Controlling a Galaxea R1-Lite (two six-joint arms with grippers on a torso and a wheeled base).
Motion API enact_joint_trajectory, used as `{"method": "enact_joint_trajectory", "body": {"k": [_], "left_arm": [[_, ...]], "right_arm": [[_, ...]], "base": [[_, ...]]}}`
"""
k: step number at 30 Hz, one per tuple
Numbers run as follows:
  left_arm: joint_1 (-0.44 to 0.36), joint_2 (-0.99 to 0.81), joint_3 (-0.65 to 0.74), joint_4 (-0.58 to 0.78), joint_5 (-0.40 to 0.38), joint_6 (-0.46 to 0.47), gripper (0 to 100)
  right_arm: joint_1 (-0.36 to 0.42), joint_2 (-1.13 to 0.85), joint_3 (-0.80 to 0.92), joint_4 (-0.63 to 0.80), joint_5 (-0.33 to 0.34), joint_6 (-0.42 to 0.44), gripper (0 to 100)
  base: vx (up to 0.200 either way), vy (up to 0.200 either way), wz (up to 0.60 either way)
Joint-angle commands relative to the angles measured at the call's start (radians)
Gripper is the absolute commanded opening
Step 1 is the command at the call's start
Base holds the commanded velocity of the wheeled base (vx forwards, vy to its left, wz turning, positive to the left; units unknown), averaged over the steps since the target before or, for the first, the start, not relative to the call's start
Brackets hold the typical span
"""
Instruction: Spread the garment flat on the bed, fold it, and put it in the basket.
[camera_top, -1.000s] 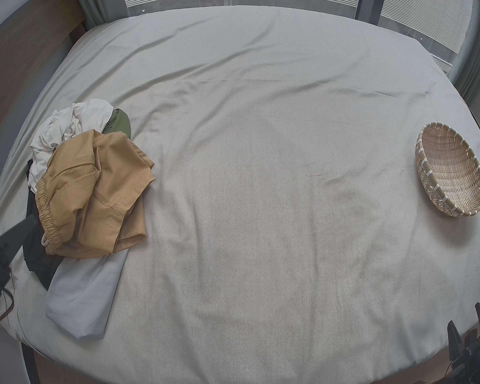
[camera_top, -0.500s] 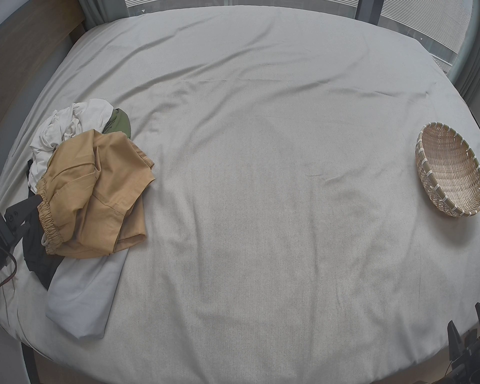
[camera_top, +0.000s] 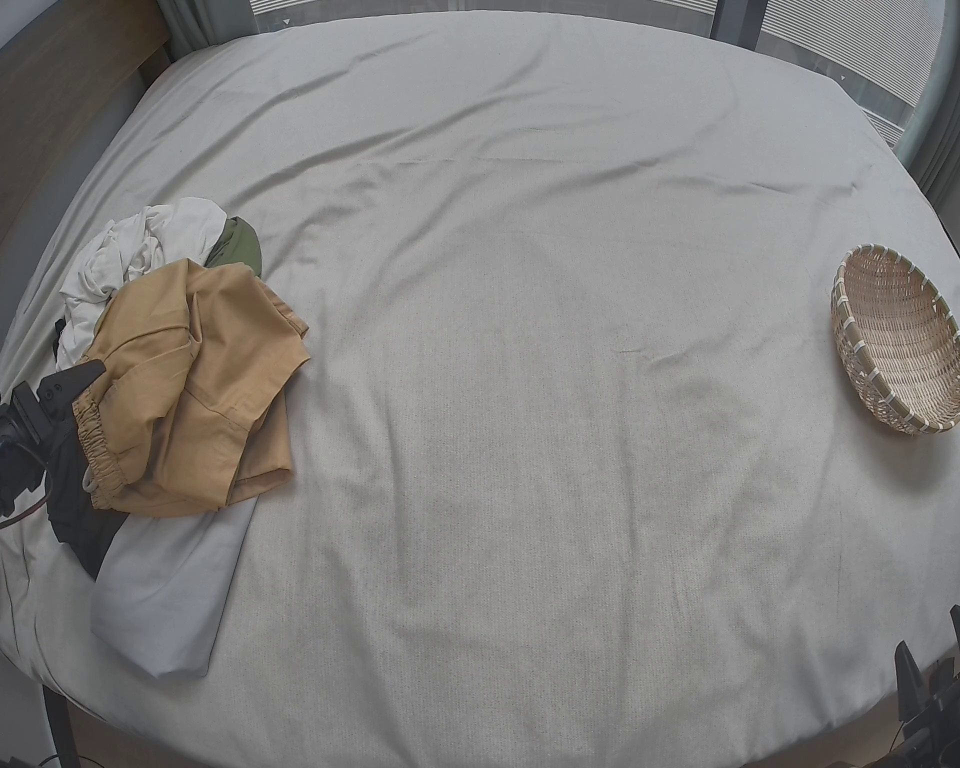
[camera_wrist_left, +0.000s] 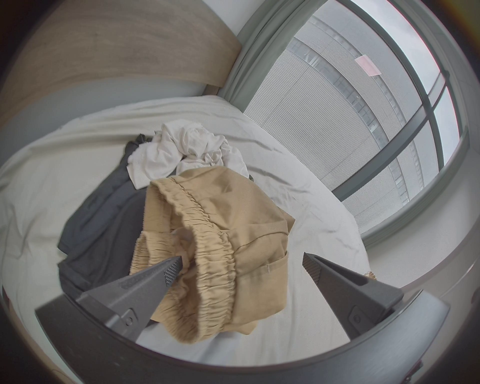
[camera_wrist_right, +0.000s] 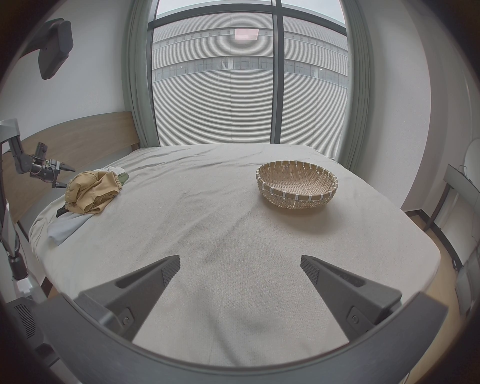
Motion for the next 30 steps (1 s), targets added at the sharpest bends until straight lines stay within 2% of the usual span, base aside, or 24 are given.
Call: {"method": "enact_joint_trajectory", "body": {"k": [1, 9, 15, 25, 30], "left_arm": [[-0.036, 0.042, -0.028, 0.0, -0.001, -0.02, 100], [-0.071, 0.036, -0.081, -0.015, -0.033, -0.062, 100], [-0.077, 0.021, -0.07, -0.123, -0.073, -0.154, 100], [-0.085, 0.096, -0.028, -0.203, -0.086, -0.122, 100], [-0.116, 0.122, -0.028, -0.265, -0.089, -0.122, 100]], "right_arm": [[0.001, -0.016, 0.018, 0.0, 0.0, 0.0, 100], [0.001, -0.016, 0.018, -0.002, 0.0, 0.002, 100], [0.001, -0.016, 0.018, 0.0, 0.0, 0.0, 100], [0.001, -0.016, 0.018, 0.0, 0.0, 0.0, 100], [0.001, -0.016, 0.018, 0.0, 0.0, 0.0, 100]], "base": [[0.0, 0.0, 0.0], [0.0, 0.0, 0.0], [0.0, 0.0, 0.0], [0.0, 0.0, 0.0], [0.0, 0.0, 0.0]]}}
